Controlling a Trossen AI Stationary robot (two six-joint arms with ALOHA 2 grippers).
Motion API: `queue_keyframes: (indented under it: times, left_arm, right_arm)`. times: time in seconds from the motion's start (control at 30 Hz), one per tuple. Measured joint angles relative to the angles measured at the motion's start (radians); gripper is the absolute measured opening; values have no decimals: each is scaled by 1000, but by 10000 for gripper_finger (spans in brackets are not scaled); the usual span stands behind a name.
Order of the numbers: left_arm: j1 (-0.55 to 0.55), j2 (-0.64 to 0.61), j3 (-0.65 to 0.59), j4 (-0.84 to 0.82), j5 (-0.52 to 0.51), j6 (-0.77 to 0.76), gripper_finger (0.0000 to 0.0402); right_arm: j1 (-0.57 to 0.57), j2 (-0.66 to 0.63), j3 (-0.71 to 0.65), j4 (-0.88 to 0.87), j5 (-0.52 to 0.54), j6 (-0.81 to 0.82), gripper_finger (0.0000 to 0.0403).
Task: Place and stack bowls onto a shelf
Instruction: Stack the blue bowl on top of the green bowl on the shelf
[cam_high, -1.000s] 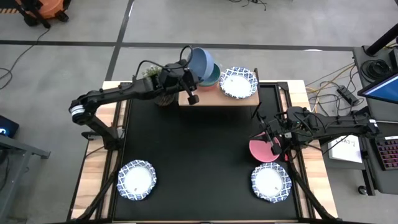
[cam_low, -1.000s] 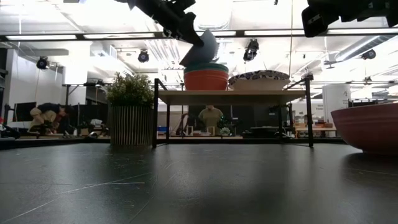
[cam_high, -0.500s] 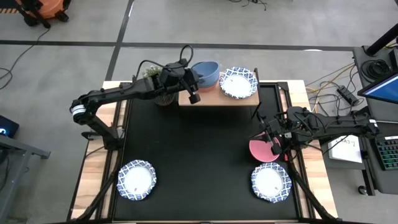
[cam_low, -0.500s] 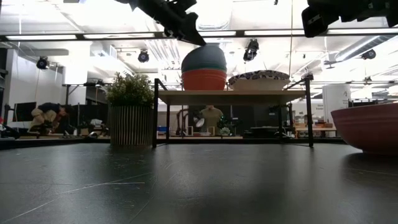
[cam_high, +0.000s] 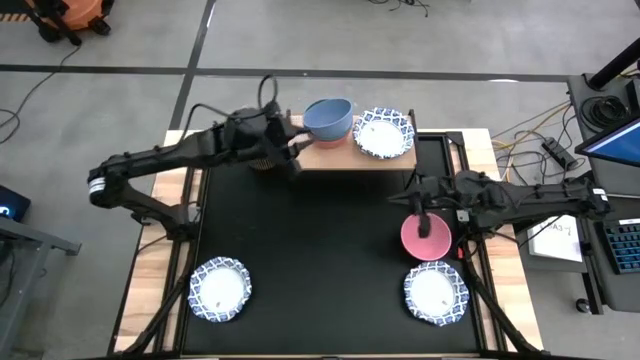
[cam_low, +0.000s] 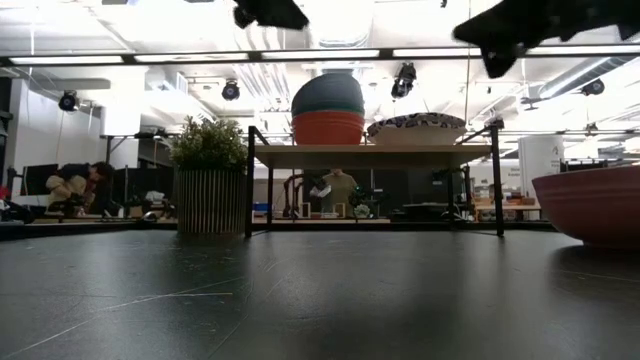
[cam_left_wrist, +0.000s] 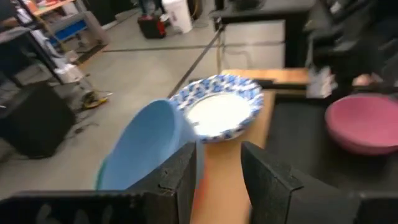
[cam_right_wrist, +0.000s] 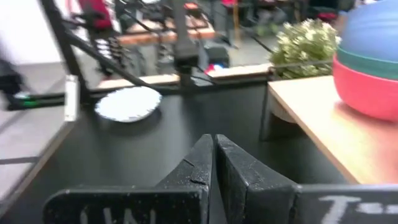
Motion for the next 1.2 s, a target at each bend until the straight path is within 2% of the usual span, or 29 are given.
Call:
queue_keyframes:
  times: [0.1,0.23,0.4,0.57,0.77,0.97,1.2]
  left_arm:
    - [-71,-67,-74,24,0,-49,109]
    - [-169,-137,-190,125,2,-85,109]
    - [-256,-200,-313,238,0,-89,109]
    - [-281,-247,-412,323,-2,-92,109]
    - [-281,-290,-474,350,-3,-96,109]
    - [-281,-304,-498,349,-3,-107,109]
    - [-281,-305,-502,348,-3,-107,109]
  right_arm:
    - [-27,99,65,6,36,-1,9]
    - [-97,234,218,11,34,-53,9]
    - [-218,410,430,-24,-54,-106,9]
    - [-357,594,657,-72,-184,-129,9]
    - [-478,783,861,-165,-210,-181,9]
    - [-525,869,911,-217,-258,-171,9]
    - [-520,858,890,-235,-263,-155,9]
